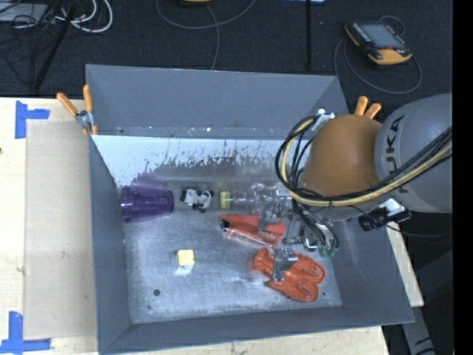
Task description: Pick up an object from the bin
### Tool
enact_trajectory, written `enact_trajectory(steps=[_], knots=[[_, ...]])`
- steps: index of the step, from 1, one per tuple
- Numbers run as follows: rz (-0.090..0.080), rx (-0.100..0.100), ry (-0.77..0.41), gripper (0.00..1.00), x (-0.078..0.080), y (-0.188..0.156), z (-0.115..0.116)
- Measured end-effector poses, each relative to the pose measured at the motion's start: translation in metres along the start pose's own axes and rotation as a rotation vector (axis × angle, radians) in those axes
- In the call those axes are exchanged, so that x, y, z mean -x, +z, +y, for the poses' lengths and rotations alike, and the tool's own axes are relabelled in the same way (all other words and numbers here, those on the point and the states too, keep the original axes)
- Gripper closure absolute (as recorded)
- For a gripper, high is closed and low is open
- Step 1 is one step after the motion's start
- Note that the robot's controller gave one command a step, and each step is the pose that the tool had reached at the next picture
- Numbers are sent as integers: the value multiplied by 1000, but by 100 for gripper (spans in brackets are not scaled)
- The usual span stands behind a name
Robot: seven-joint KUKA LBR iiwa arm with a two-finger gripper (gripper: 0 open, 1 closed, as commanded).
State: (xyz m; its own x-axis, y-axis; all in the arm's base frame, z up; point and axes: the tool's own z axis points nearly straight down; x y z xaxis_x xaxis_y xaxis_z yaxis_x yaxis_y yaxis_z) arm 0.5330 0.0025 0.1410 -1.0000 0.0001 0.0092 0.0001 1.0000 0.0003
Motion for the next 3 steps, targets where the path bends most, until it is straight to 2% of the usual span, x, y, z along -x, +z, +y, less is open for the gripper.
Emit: enact_trajectory(steps=[1,2,3], knots=[[-8,0,0,0,2,-4,0],[-15,2,5,0,-21,33,-39],[-2,-3,-24,0,-37,62,-72]])
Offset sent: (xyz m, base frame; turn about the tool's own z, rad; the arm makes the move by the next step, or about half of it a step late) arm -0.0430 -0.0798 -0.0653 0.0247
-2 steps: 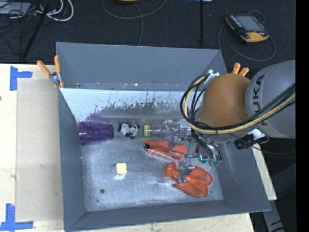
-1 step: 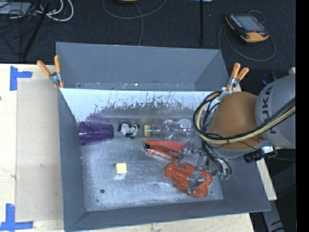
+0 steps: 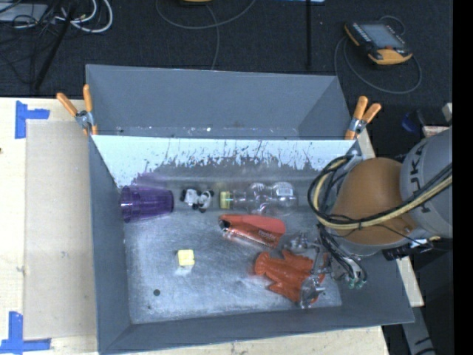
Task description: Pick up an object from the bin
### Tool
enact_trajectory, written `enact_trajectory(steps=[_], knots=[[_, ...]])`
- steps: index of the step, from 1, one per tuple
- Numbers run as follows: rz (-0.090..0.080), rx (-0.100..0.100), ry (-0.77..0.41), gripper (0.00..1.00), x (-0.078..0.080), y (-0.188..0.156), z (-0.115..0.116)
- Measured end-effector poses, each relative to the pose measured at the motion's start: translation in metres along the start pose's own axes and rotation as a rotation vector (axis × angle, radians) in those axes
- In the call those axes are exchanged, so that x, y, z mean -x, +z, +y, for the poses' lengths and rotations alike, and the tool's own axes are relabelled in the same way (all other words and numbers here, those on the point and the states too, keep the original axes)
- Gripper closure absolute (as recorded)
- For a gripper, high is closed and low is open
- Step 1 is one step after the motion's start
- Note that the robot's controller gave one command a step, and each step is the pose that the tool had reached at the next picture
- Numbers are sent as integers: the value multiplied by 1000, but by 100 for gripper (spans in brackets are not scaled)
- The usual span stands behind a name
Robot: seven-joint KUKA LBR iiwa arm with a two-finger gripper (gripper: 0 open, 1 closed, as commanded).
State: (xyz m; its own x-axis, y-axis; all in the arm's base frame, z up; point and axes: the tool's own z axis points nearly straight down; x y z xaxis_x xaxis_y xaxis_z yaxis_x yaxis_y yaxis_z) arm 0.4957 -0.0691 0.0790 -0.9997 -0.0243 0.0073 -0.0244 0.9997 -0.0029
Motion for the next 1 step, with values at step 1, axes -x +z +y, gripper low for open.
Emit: enact_trajectory(steps=[1], knots=[[-5,4,326,100,-5,0,59]])
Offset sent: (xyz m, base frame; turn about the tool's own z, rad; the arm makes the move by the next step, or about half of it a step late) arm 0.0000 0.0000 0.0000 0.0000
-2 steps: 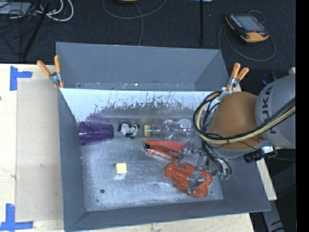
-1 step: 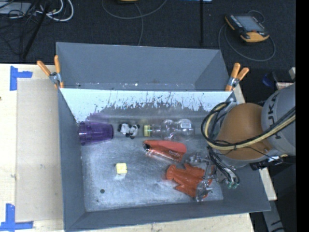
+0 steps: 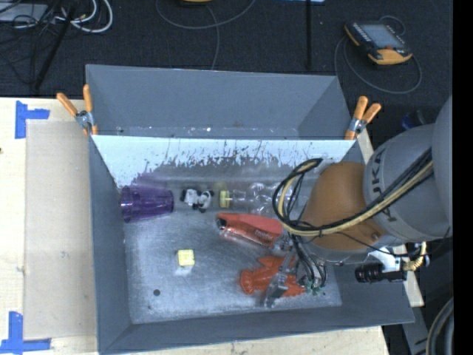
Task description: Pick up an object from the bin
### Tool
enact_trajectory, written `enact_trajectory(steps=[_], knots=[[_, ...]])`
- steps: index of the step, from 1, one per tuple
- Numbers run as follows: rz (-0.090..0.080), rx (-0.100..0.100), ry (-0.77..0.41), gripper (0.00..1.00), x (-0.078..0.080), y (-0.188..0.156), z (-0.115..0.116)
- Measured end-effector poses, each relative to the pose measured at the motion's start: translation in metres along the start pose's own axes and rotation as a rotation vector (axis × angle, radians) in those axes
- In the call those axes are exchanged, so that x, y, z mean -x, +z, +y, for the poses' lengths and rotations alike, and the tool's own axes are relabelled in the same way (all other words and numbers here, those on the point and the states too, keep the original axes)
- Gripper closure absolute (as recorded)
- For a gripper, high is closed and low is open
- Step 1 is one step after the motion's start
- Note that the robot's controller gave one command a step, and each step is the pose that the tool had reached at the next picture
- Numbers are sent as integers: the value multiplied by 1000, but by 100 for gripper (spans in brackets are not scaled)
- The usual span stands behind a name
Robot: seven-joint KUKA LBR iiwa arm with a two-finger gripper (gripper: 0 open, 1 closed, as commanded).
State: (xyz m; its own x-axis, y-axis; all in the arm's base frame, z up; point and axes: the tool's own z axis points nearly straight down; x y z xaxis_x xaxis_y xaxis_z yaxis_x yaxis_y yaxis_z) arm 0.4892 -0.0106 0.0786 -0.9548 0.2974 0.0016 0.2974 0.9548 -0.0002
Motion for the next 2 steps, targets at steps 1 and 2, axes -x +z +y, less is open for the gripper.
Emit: enact_trajectory(steps=[1,2], knots=[[0,0,-1,100,0,0,0],[-2,0,21,100,36,-135,-3]])
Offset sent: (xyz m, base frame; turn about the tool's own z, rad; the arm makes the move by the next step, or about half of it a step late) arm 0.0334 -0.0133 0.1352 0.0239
